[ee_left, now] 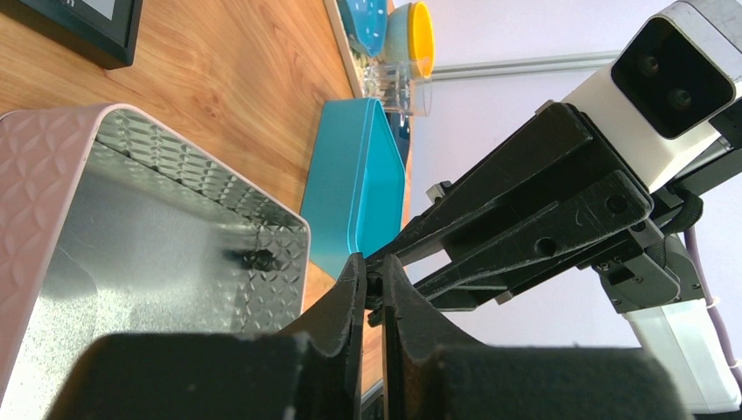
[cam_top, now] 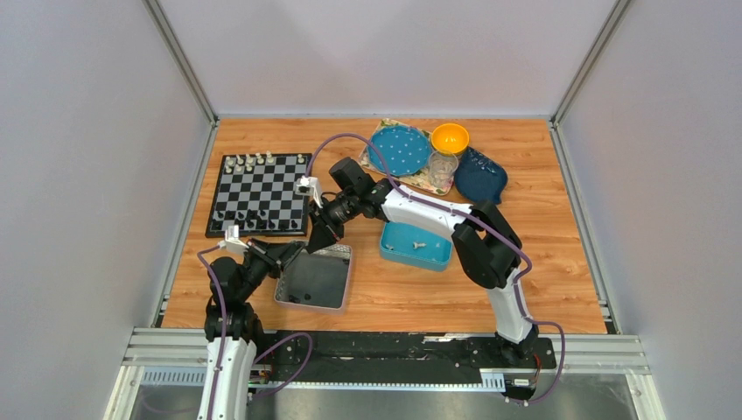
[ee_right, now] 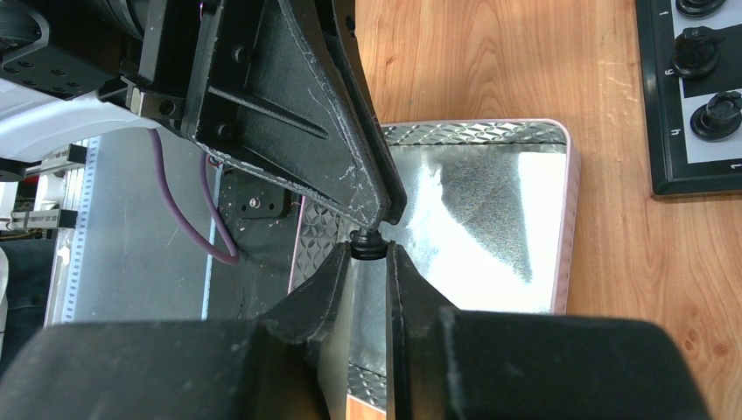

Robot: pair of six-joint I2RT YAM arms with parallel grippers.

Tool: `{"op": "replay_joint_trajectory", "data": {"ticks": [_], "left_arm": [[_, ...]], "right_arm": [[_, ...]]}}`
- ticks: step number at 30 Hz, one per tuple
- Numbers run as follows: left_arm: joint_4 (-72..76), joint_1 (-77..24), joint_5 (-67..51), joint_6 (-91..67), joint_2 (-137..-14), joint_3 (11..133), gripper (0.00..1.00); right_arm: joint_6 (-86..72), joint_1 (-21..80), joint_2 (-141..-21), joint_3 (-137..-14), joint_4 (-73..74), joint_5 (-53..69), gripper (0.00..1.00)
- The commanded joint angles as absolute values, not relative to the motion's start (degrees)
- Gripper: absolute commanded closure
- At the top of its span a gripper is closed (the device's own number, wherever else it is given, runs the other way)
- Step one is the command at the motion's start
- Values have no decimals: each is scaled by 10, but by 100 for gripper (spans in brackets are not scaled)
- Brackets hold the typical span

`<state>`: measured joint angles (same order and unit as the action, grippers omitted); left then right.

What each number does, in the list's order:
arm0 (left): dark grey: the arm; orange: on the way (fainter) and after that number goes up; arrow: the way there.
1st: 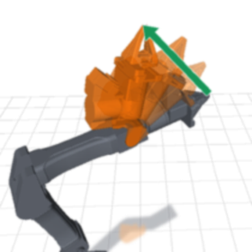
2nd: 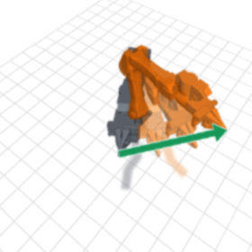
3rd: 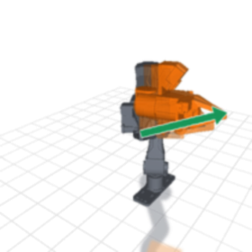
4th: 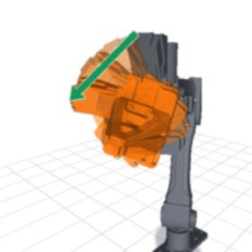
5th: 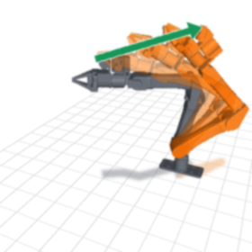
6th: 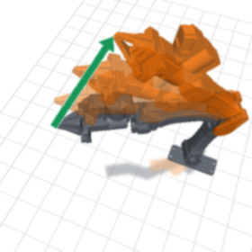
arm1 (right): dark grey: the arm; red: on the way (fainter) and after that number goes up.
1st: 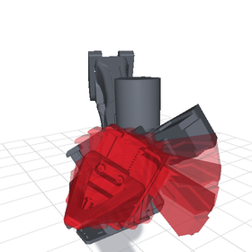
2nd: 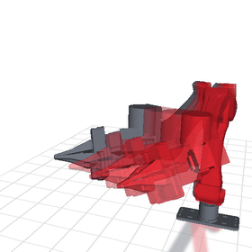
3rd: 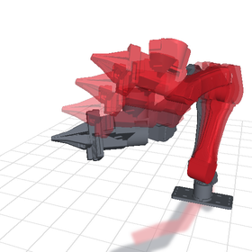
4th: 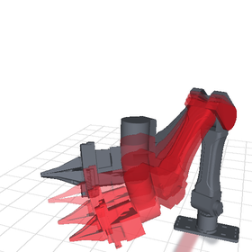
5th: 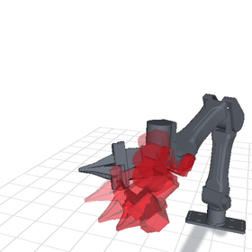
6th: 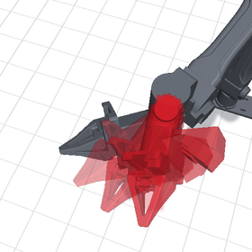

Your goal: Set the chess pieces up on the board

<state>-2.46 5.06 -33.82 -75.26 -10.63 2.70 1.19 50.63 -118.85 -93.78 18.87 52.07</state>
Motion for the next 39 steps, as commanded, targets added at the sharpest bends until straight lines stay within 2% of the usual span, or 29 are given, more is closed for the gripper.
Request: {"op": "replay_joint_trajectory", "data": {"ticks": [1, 4, 5, 7, 8, 11, 16, 21, 29, 39], "left_arm": [[16, 51, -367, -748, -111, 15, 97], [-24, 51, -349, -705, -121, 39, 100], [-65, 51, -340, -687, -126, 65, 100], [-111, 51, -304, -610, -152, 98, 100], [-153, 52, -291, -583, -166, 138, 100], [-213, 51, -233, -483, -230, 216, 100], [-239, 52, -169, -339, -364, 320, 100], [-237, 51, -124, -223, -487, 391, 100], [-171, 39, -91, -155, -617, 455, 100], [-85, 14, -53, -126, -748, 473, 100]], "right_arm": [[6, 507, -1193, -943, 168, 519, 83], [9, 508, -1186, -940, 170, 508, 61], [19, 506, -1177, -940, 175, 505, 49], [37, 504, -1165, -940, 194, 490, 38], [59, 501, -1155, -940, 201, 488, 36], [97, 491, -1139, -939, 235, 483, 34], [154, 488, -1119, -941, 300, 497, 33], [161, 489, -1102, -917, 298, 510, 34], [159, 489, -1089, -899, 288, 520, 34], [152, 489, -1085, -879, 271, 519, 34]]}}
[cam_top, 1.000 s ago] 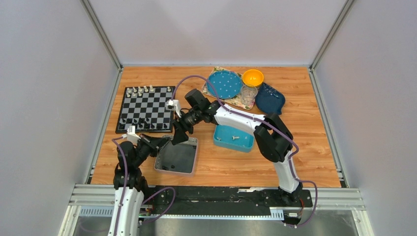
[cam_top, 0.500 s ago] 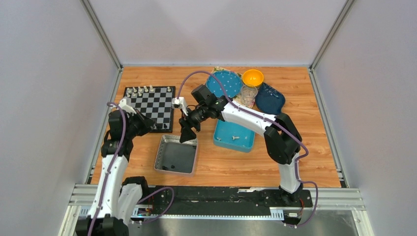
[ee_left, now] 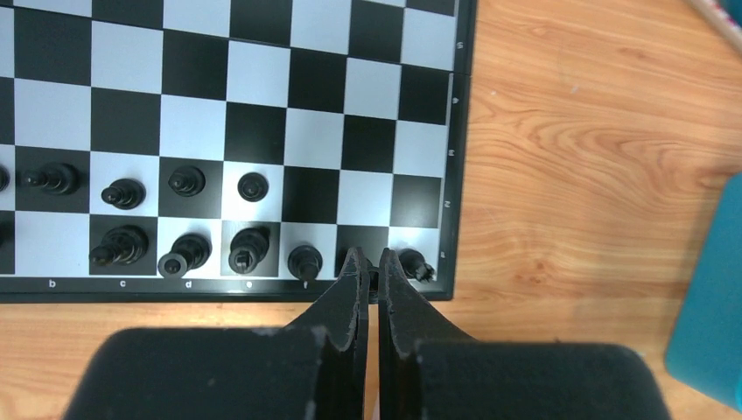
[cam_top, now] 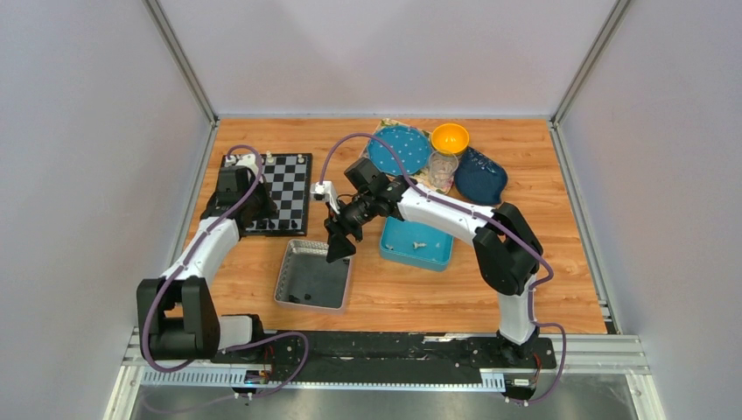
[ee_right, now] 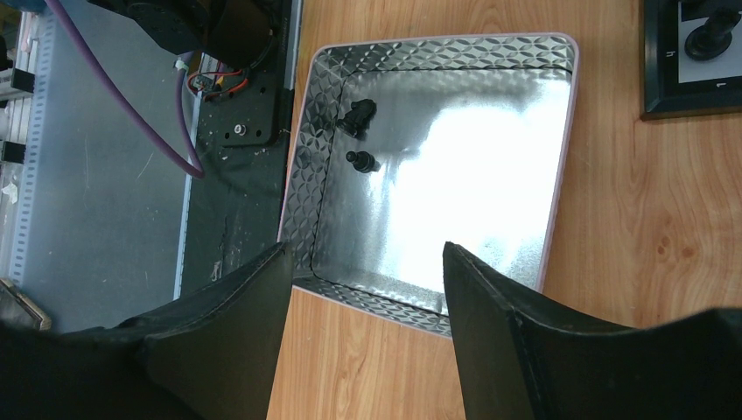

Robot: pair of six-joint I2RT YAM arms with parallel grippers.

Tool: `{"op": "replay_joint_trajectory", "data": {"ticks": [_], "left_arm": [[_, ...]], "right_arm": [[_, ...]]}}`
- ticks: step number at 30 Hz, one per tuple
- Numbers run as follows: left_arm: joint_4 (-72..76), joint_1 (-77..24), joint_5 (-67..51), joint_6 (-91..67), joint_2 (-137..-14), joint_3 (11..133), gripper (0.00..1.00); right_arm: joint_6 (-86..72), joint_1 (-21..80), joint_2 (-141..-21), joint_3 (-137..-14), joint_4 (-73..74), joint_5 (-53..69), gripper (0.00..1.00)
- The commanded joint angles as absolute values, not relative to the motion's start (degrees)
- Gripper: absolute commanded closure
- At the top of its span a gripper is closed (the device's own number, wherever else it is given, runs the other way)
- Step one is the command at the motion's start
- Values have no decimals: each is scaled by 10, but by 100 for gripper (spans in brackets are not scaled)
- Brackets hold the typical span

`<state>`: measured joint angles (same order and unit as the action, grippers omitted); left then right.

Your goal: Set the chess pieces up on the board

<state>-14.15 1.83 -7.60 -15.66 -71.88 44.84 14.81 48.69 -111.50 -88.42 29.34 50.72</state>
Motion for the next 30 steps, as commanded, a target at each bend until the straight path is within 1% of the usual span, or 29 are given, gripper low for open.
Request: {"op": "replay_joint_trajectory", "data": {"ticks": [1, 14, 30], "left_arm": [[-79, 14, -48, -126, -754, 474, 100], [-33, 14, -36, -102, -835, 487, 100], [-19, 15, -15, -84, -890, 500, 94]], "right_arm": [[152, 490, -1085, -879, 270, 519, 34], [156, 496, -1096, -880, 274, 515, 34], [161, 497, -1100, -883, 283, 512, 34]]}}
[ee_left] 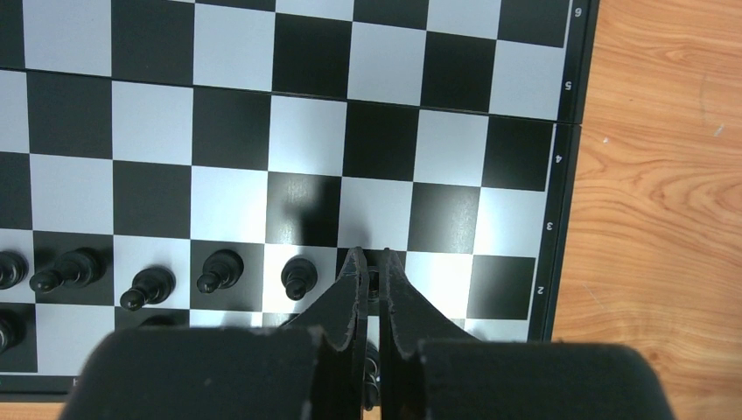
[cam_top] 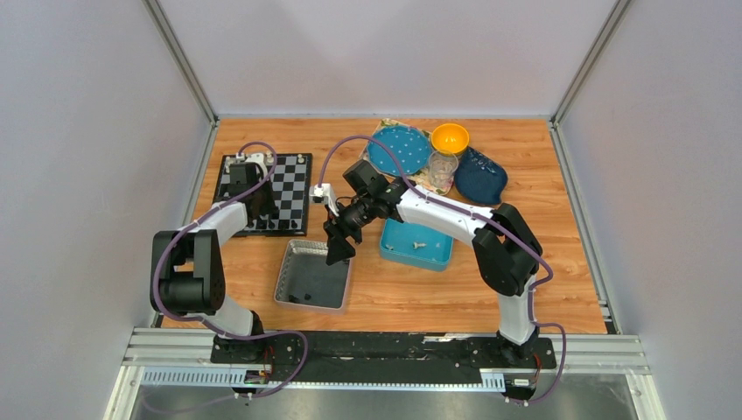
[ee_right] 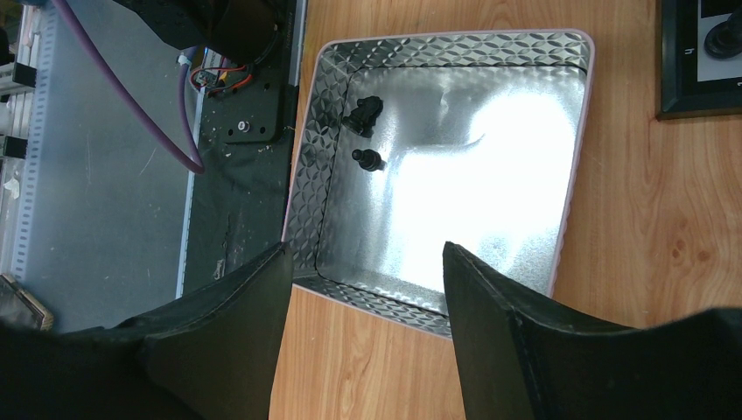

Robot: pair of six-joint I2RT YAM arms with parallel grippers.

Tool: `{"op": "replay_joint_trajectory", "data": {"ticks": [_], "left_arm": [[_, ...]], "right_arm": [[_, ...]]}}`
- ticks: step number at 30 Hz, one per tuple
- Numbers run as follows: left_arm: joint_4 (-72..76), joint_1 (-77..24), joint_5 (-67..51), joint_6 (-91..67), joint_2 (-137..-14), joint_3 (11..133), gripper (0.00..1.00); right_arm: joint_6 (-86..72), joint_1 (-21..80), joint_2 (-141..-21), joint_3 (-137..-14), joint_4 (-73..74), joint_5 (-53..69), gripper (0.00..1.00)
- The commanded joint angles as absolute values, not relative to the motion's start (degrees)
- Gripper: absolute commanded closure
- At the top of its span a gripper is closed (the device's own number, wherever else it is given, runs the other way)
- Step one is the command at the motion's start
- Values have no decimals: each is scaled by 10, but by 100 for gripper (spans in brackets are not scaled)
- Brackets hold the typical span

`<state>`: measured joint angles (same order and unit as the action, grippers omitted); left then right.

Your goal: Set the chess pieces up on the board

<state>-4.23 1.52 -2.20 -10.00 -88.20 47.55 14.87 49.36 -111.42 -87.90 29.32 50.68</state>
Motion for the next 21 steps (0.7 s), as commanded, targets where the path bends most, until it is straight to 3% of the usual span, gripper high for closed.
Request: {"op": "replay_joint_trajectory", "data": {"ticks": [1, 21], "left_arm": [[-19, 14, -15, -83, -891, 502, 94], [-26, 15, -18, -83, -909, 501, 91]], "right_arm": [[161, 497, -1101, -883, 284, 512, 34], [163, 497, -1107, -889, 287, 512, 34]]}}
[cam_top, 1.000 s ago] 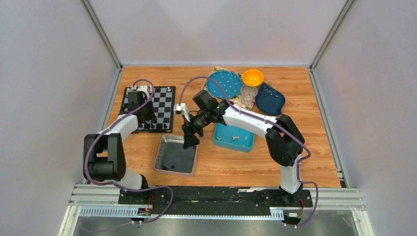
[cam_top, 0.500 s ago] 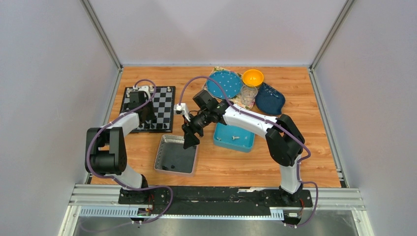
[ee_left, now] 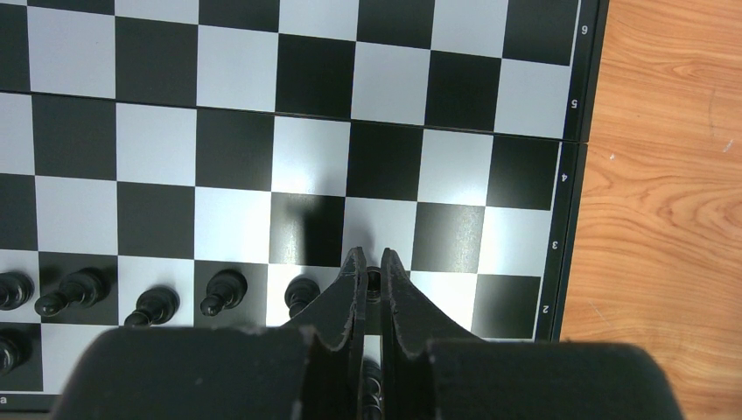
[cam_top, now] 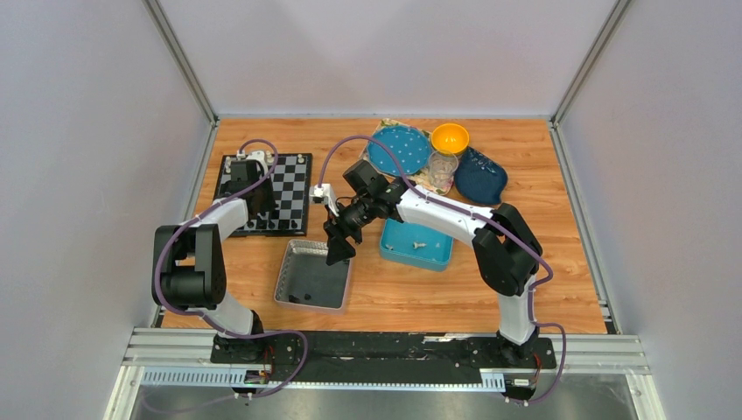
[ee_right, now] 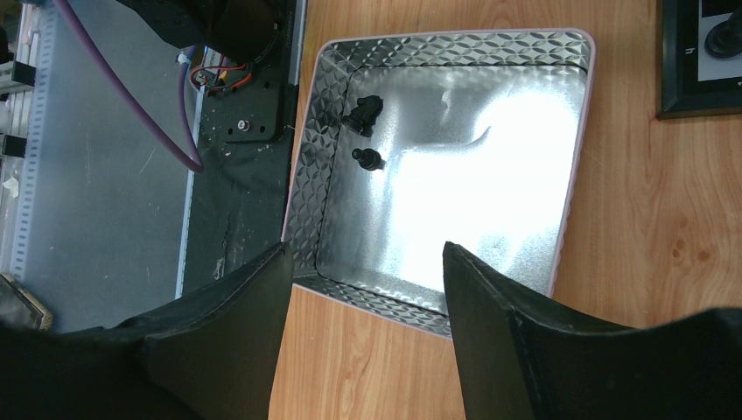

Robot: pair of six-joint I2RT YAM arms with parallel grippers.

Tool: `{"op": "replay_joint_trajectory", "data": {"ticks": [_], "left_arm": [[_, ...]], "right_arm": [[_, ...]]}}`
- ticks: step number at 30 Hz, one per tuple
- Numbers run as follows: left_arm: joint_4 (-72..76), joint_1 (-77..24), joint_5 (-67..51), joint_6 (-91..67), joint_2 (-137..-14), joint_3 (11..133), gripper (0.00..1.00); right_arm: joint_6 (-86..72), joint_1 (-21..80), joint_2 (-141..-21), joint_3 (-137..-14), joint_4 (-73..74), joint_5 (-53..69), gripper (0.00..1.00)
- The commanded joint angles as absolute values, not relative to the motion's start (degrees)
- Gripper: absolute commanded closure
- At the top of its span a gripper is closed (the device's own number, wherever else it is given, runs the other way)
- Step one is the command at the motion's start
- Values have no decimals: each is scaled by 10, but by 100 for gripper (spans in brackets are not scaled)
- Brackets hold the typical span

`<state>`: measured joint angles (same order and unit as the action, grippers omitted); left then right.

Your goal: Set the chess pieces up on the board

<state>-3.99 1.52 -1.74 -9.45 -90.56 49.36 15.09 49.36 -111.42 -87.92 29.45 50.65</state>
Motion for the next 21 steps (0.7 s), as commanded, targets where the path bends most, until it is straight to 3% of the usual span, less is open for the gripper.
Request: {"op": "replay_joint_trajectory", "data": {"ticks": [1, 21], "left_arm": [[-26, 15, -18, -84, -909, 499, 91], [-34, 15, -20, -89, -913, 489, 87]], "right_arm": [[163, 496, -1107, -889, 287, 512, 34], [165, 497, -1108, -889, 289, 512, 34]]}}
